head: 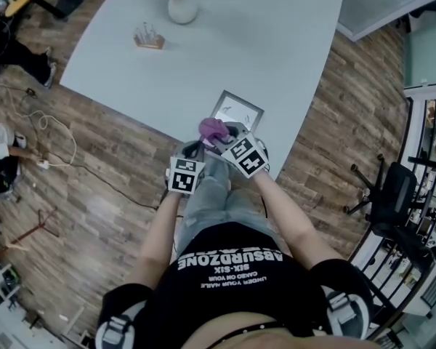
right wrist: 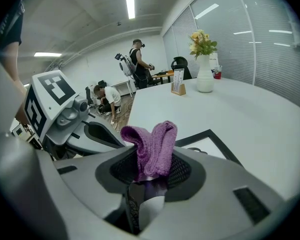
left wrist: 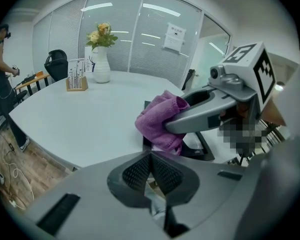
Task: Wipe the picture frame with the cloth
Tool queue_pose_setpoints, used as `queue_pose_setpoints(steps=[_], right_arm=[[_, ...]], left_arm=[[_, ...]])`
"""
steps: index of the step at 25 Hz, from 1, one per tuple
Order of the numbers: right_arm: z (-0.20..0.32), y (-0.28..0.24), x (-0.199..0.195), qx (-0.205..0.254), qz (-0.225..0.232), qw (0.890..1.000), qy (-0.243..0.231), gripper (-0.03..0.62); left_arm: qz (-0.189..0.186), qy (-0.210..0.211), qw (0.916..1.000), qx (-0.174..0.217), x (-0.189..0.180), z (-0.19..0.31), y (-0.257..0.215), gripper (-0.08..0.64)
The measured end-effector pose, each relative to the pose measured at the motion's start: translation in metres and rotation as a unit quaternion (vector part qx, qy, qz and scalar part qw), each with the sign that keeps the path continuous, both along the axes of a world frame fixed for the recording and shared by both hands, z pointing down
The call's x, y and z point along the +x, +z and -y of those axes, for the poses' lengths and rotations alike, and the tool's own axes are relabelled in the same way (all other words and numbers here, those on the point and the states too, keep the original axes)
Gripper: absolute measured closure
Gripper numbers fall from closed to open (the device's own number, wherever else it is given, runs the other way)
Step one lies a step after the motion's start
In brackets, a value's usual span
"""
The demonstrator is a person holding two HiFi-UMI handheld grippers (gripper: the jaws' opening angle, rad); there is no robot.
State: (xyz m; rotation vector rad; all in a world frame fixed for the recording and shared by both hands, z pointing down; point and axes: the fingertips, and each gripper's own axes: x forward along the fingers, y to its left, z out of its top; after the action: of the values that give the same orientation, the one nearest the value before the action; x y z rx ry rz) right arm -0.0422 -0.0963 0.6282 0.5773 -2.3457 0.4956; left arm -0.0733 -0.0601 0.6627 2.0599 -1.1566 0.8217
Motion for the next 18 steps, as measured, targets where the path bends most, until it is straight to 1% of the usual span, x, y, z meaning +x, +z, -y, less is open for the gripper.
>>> queue_pose_setpoints(steps=[3, 7, 13, 18], right_arm=[[0.007, 0.001, 0.002, 0.004, -0.003, 1.000, 0.007, 0.449], [0.019, 0.002, 0.007, 0.008, -0.008, 1.000, 0.016, 0.448], [0.038, 0.001, 0.013, 0.021, -0.018, 0.999, 0.018, 0.445], [0.061, 0.001, 0.022, 0.023, -0.023, 0.999, 0.040, 0.443]], left_arm=[[-0.005, -0.006, 1.0000, -0.001, -0.001, 0.000, 0.000, 0.545], [-0.002, -0.007, 1.0000, 0.001, -0.002, 0.000, 0.001, 0.545], [-0.003, -0.013, 0.9999, 0.002, -0.001, 0.000, -0.001, 0.546], [-0.002, -0.012, 0.9999, 0.001, -0.001, 0.001, 0.000, 0.546]])
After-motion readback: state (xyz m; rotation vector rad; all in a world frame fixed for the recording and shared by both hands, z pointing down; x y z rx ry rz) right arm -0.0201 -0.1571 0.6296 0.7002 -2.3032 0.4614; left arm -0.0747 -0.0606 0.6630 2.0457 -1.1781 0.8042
